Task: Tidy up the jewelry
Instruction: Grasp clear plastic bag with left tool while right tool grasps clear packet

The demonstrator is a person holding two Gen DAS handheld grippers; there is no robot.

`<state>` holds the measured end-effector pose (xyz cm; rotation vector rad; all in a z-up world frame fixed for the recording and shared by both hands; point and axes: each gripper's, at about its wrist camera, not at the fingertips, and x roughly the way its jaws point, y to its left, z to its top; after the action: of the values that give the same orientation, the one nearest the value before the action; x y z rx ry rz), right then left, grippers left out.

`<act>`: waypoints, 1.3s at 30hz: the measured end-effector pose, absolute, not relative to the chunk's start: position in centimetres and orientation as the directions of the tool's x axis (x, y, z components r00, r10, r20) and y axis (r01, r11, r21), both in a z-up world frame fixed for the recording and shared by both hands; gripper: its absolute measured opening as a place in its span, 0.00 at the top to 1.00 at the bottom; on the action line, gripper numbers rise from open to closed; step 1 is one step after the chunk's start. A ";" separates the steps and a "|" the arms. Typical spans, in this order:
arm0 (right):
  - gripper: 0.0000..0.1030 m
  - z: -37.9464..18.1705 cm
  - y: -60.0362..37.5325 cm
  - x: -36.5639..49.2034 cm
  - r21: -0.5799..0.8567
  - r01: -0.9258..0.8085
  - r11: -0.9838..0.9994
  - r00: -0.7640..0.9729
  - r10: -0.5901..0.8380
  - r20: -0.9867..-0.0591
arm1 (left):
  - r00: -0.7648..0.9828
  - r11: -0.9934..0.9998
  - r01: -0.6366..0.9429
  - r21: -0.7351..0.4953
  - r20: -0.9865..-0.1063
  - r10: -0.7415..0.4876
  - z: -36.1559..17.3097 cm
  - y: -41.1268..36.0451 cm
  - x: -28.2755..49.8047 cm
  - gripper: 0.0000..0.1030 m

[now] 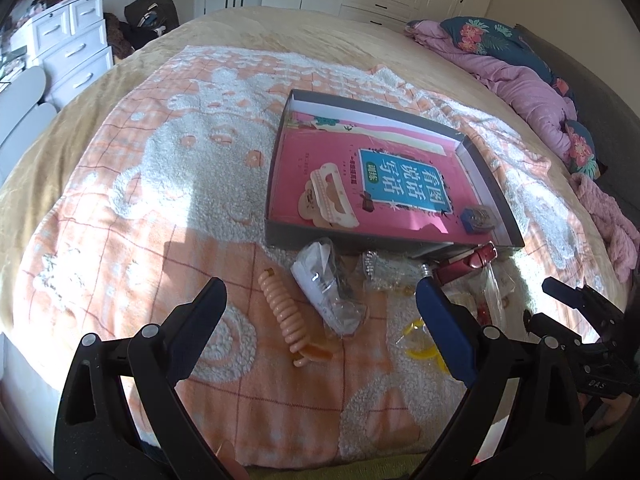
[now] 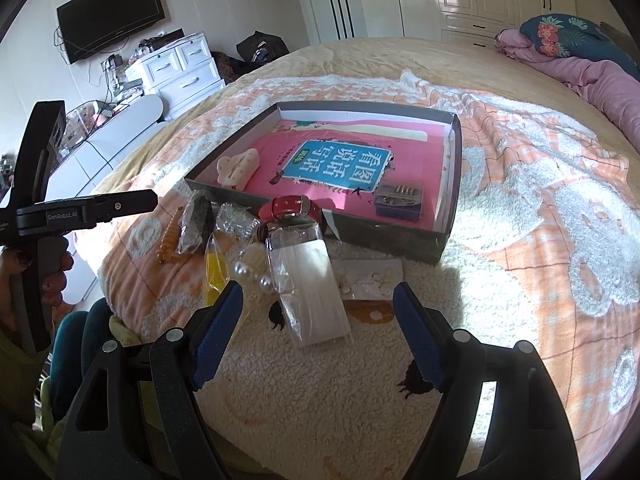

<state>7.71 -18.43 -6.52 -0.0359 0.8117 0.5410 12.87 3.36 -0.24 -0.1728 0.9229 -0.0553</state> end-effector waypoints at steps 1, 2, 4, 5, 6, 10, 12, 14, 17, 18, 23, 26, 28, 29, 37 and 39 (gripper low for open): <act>0.26 -6.6 -18.4 7.6 0.172 -0.475 0.863 0.557 0.446 -0.700 | 0.600 0.985 -0.025 -0.171 -0.790 -0.122 -0.4 3.3 12.9 0.14; 0.26 -6.8 -18.3 7.6 0.172 -0.478 0.862 0.554 0.447 -0.702 | 0.597 0.985 -0.022 -0.169 -0.793 -0.122 -0.5 3.1 12.8 0.14; 0.26 -7.0 -18.2 7.5 0.172 -0.481 0.860 0.549 0.448 -0.706 | 0.591 0.985 -0.018 -0.171 -0.796 -0.127 -0.7 3.0 12.6 0.14; 0.26 -7.2 -18.2 7.5 0.172 -0.483 0.859 0.545 0.448 -0.709 | 0.587 0.985 -0.015 -0.174 -0.798 -0.133 -0.9 2.9 12.6 0.14; 0.26 -7.3 -18.2 7.4 0.172 -0.485 0.857 0.541 0.449 -0.711 | 0.583 0.984 -0.013 -0.176 -0.801 -0.135 -1.1 2.8 12.5 0.14; 0.26 -7.6 -17.9 7.2 0.173 -0.494 0.852 0.529 0.453 -0.718 | 0.567 0.983 -0.003 -0.182 -0.810 -0.148 -1.7 2.6 12.2 0.15; 0.26 -7.7 -17.8 7.2 0.174 -0.498 0.850 0.524 0.454 -0.721 | 0.556 0.980 0.005 -0.200 -0.814 -0.169 -2.1 2.6 12.1 0.25; 0.26 -7.9 -17.7 7.2 0.173 -0.500 0.848 0.520 0.454 -0.723 | 0.545 0.976 0.009 -0.216 -0.817 -0.185 -2.6 2.6 12.0 0.31; 0.26 -8.2 -17.5 7.2 0.167 -0.503 0.848 0.515 0.449 -0.730 | 0.528 0.970 0.013 -0.242 -0.822 -0.212 -3.2 2.5 11.9 0.47; 0.26 -8.3 -17.4 7.2 0.164 -0.505 0.848 0.514 0.448 -0.731 | 0.521 0.967 0.014 -0.253 -0.824 -0.223 -3.4 2.5 11.9 0.52; 0.32 -8.8 -17.1 7.5 0.142 -0.509 0.849 0.517 0.434 -0.738 | 0.505 0.960 0.016 -0.278 -0.827 -0.248 -3.9 2.5 12.0 0.62; 0.37 -9.3 -16.9 7.7 0.134 -0.515 0.847 0.511 0.429 -0.745 | 0.501 0.960 0.014 -0.281 -0.829 -0.250 -4.1 2.4 12.2 0.62; 0.43 -9.6 -16.6 7.9 0.124 -0.520 0.845 0.506 0.422 -0.752 | 0.497 0.959 0.014 -0.284 -0.830 -0.253 -4.1 2.4 12.5 0.62; 0.46 -9.7 -16.6 8.0 0.127 -0.523 0.843 0.502 0.424 -0.754 | 0.494 0.958 0.012 -0.287 -0.831 -0.255 -4.1 2.4 12.7 0.62; 0.46 -10.5 -16.2 9.0 0.147 -0.527 0.837 0.491 0.441 -0.751 | 0.473 0.958 -0.012 -0.285 -0.846 -0.245 -4.8 2.4 14.3 0.62; 0.47 -10.6 -16.0 9.2 0.145 -0.528 0.837 0.494 0.441 -0.749 | 0.469 0.959 -0.015 -0.283 -0.849 -0.243 -4.9 2.4 14.5 0.62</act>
<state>9.19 -16.04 -10.64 -0.1092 0.8746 0.5891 14.50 2.36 -4.92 -0.2667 1.0771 -0.1417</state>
